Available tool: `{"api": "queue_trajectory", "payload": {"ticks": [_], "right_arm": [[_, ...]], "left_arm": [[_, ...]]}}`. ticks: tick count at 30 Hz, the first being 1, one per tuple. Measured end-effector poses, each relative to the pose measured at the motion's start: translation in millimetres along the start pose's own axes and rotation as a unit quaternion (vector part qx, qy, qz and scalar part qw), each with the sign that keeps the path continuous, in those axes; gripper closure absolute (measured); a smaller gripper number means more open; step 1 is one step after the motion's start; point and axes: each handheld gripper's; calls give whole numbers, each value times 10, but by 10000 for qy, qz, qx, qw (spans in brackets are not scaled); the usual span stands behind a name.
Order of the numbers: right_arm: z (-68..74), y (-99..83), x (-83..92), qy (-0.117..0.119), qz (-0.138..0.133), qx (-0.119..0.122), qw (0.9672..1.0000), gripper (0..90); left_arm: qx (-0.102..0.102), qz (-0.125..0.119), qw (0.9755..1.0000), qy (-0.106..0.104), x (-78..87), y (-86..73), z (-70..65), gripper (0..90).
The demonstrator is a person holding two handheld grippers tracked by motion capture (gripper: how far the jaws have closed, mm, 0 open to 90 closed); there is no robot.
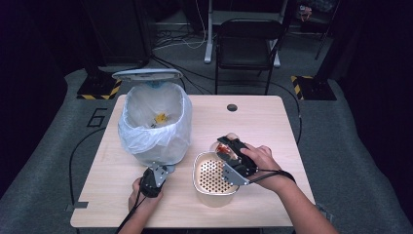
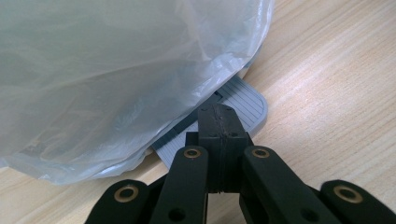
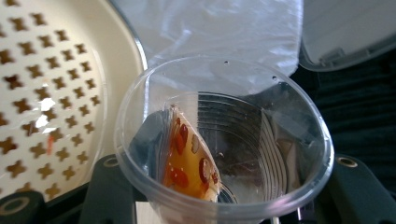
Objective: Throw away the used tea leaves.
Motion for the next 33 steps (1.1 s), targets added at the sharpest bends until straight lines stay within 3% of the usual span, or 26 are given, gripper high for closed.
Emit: {"api": "queue_trajectory", "payload": {"ticks": [3, 7, 12, 14, 16, 19, 20, 21, 22, 23, 26, 27, 28, 29, 30, 31, 32, 33], "right_arm": [[27, 37, -6, 28, 96, 420, 9991, 430], [59, 88, -12, 129, 252, 1007, 9945, 433], [137, 131, -22, -115, 445, 1784, 9829, 433], [162, 146, -22, -203, 543, 2115, 9757, 435], [184, 151, -28, -300, 613, 2562, 9642, 435], [248, 157, -29, -436, 736, 3036, 9489, 434], [299, 137, -33, -341, 813, 3074, 9475, 434], [308, 142, -35, -285, 830, 3237, 9421, 433], [312, 163, -29, -341, 784, 3468, 9340, 433], [316, 171, -28, -370, 768, 3576, 9300, 432], [329, 182, -10, -596, 762, 3669, 9252, 429], [319, 192, -9, -662, 726, 3765, 9212, 429], [316, 197, -2, -655, 712, 3714, 9234, 429], [348, 192, -1, -751, 727, 3487, 9314, 429], [343, 201, -2, -830, 675, 3537, 9292, 429], [336, 206, -3, -790, 676, 3512, 9305, 429], [334, 208, -7, -812, 665, 3549, 9290, 429], [350, 199, -6, -845, 682, 3497, 9306, 429]], "left_arm": [[1, -1, 10000, -1, 0, 0, 1, 900], [4, -2, 10000, 0, 0, 0, 1, 900], [-31, 1, 10000, 26, 2, 1, 6, 900], [1, -19, 10000, 10, -1, 0, 1, 900], [27, -32, 10000, 12, -3, -1, -4, 900], [30, -27, 10000, 4, -3, -1, -4, 900], [-11, -3, 10000, 5, 0, 0, 1, 900], [-5, -3, 10000, 3, 0, 0, 1, 900], [-4, 0, 10000, 1, 0, 0, 0, 900], [-13, -5, 10000, 10, 0, 0, 2, 900], [-7, 0, 10000, 1, 1, 0, 0, 900], [-13, 4, 10000, -1, 1, 0, 1, 900], [-13, 4, 10000, -1, 1, 0, 1, 900], [-14, 3, 10000, -2, 1, 0, 1, 900], [-12, 0, 10000, -3, 1, 0, 0, 900], [-15, 3, 10000, -2, 1, 0, 1, 900], [-15, 3, 10000, -1, 1, 0, 1, 900], [-7, -1, 10000, -4, 1, 0, 0, 900]]}}
Point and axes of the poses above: each handheld gripper's, and its own axes: x roughly backward along the jaws, y roughly out of its top, z roughly to its left, and after that the axes turned 4 degrees about -x, right-handed
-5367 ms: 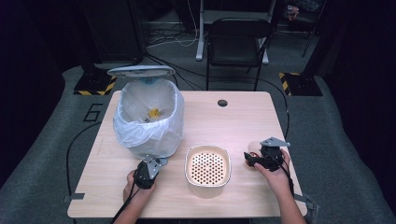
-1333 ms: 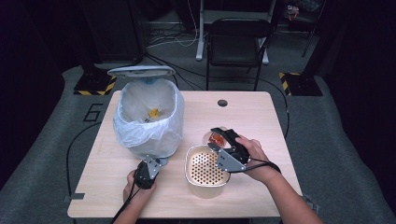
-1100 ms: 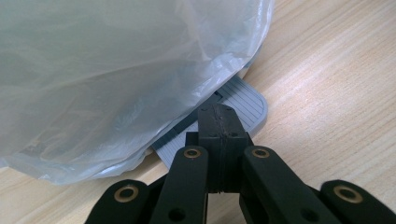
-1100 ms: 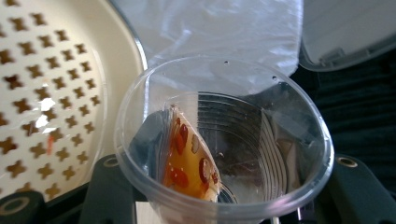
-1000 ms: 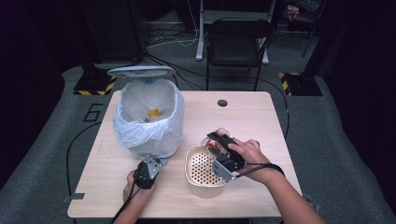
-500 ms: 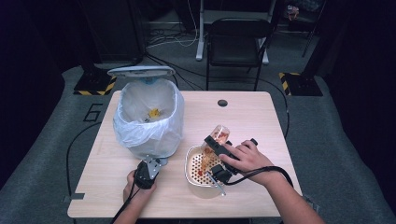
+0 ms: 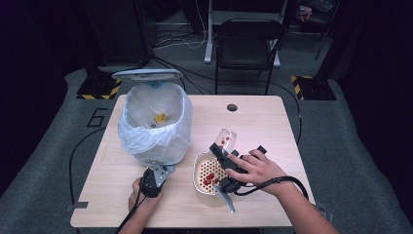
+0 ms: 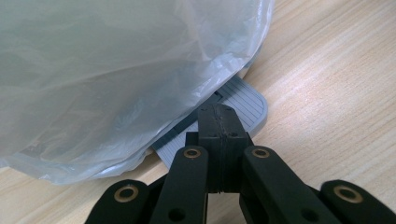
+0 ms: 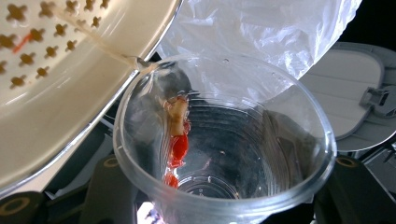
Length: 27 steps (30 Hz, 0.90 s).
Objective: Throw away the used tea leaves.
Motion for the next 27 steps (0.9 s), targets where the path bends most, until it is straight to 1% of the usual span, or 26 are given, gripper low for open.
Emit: {"api": "queue_trajectory", "payload": {"ticks": [4, 5, 6, 9, 14, 16, 27], "right_arm": [[-13, -7, -7, 63, -52, 48, 10000, 429], [2, -5, -2, 107, -39, -35, 9999, 428], [-5, -7, -5, 90, -66, 36, 9999, 428], [-6, 0, -3, 89, -81, 36, 9999, 428], [-16, 14, -3, 113, -121, 3, 9999, 427], [-22, 14, -3, 94, -135, -13, 9999, 427], [-28, 16, 10, 93, -172, -50, 9998, 426]], "left_arm": [[-7, 3, 10000, 2, 0, 0, 1, 900], [-7, 4, 10000, 3, 1, 0, 2, 900], [-6, 2, 10000, 3, 0, 0, 1, 900], [-6, 4, 10000, 4, 0, 0, 1, 900], [0, -2, 10000, -1, 0, 0, 1, 900], [42, -31, 10000, 6, -4, 0, -6, 900], [36, -30, 10000, 5, -4, 0, -5, 900]]}}
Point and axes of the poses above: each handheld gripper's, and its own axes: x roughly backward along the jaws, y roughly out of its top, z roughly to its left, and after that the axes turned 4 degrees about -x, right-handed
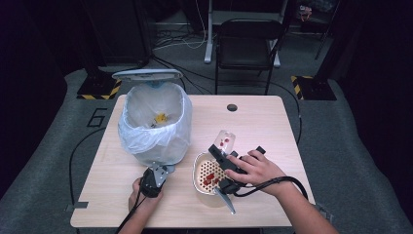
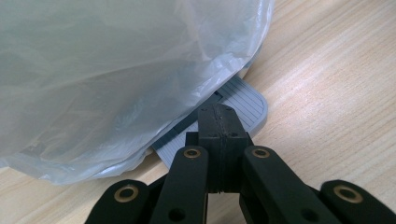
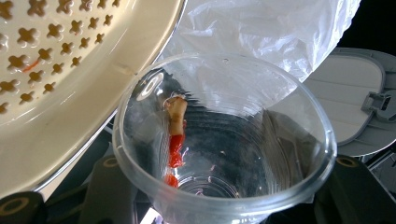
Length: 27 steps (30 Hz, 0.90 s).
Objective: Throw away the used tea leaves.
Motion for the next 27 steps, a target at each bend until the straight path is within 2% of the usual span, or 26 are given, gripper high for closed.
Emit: {"api": "queue_trajectory", "payload": {"ticks": [3, 5, 6, 7, 10, 11, 12, 13, 14, 17, 19, 21, 23, 24, 25, 26, 27], "right_arm": [[-29, -4, 8, 59, -59, -127, 9999, 425], [-53, -13, 33, 124, -50, -346, 9993, 424], [-125, -15, 33, 178, -188, -186, 9995, 424], [-150, -16, 40, -34, -167, -258, 9995, 424], [-239, -47, 35, 151, -347, -594, 9975, 425], [-249, -66, 35, 229, -350, -864, 9954, 424], [-290, -89, 22, 376, -413, -960, 9938, 424], [-297, -120, 11, 517, -440, -1282, 9894, 424], [-314, -148, 2, 611, -470, -1505, 9856, 425], [-378, -240, -45, 701, -518, -1807, 9797, 425], [-422, -307, -80, 860, -548, -2085, 9727, 425], [-446, -355, -115, 1006, -551, -2265, 9672, 425], [-469, -409, -164, 1213, -550, -2487, 9594, 425], [-483, -440, -194, 1347, -521, -2642, 9536, 426], [-490, -459, -211, 1437, -526, -2750, 9492, 426], [-502, -485, -233, 1598, -571, -2897, 9420, 426], [-510, -509, -250, 1647, -586, -3032, 9368, 426]], "left_arm": [[2, -1, 10000, 1, 0, 0, 2, 900], [-21, -7, 10000, 20, -1, 1, 5, 900], [-11, -2, 10000, 13, 0, 1, 4, 900], [-21, -3, 10000, 16, 1, 1, 6, 900], [-49, 8, 10000, 29, 3, 2, 9, 900], [-41, 4, 10000, 33, 2, 2, 8, 900], [-49, 6, 10000, 34, 2, 2, 9, 900], [-93, 44, 9999, 26, 7, 3, 15, 900], [-58, 25, 10000, 27, 4, 2, 10, 900], [-54, 37, 10000, 10, 5, 1, 11, 900], [-25, 30, 10000, -3, 4, 1, 7, 900], [-19, 25, 10000, -3, 3, 1, 7, 900], [-29, 26, 10000, 0, 4, 1, 9, 900], [-29, 27, 10000, 1, 4, 1, 9, 900], [-29, 26, 10000, 1, 4, 1, 9, 900], [-22, 33, 10000, -7, 5, 1, 8, 900], [-21, 32, 10000, -8, 4, 1, 8, 900]]}}
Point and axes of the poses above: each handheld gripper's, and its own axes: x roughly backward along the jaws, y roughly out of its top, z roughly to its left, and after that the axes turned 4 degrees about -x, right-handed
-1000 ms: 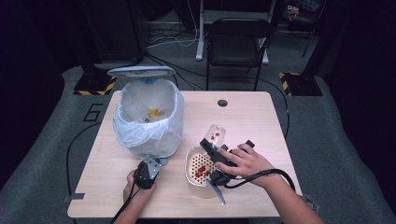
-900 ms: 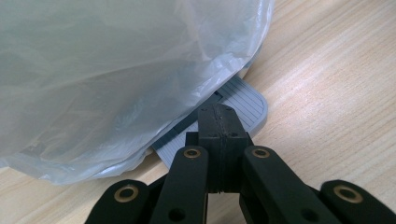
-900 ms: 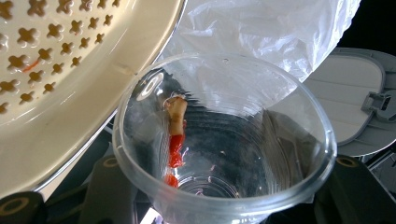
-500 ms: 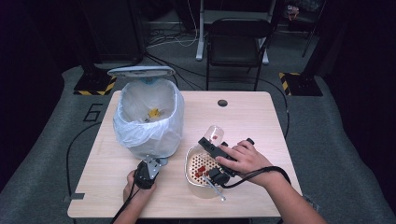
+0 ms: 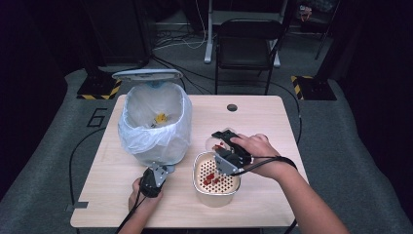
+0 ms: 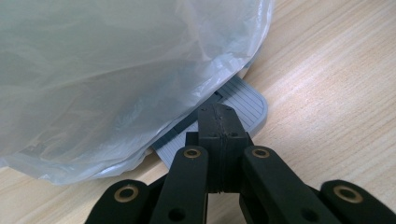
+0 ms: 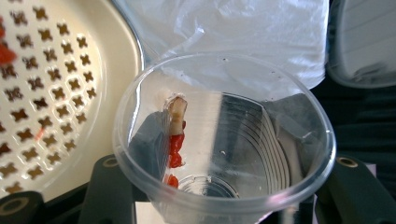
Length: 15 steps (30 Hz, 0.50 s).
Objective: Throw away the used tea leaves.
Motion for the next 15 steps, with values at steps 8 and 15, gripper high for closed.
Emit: {"api": "queue_trajectory", "payload": {"ticks": [8, 15], "right_arm": [[-243, -141, -65, 596, -115, -1199, 9909, 427], [-421, -275, -164, 1019, -315, -2242, 9687, 427]], "left_arm": [[28, -40, 10000, 38, -6, -2, -6, 900], [34, -44, 10000, 30, -6, -2, -5, 900]]}}
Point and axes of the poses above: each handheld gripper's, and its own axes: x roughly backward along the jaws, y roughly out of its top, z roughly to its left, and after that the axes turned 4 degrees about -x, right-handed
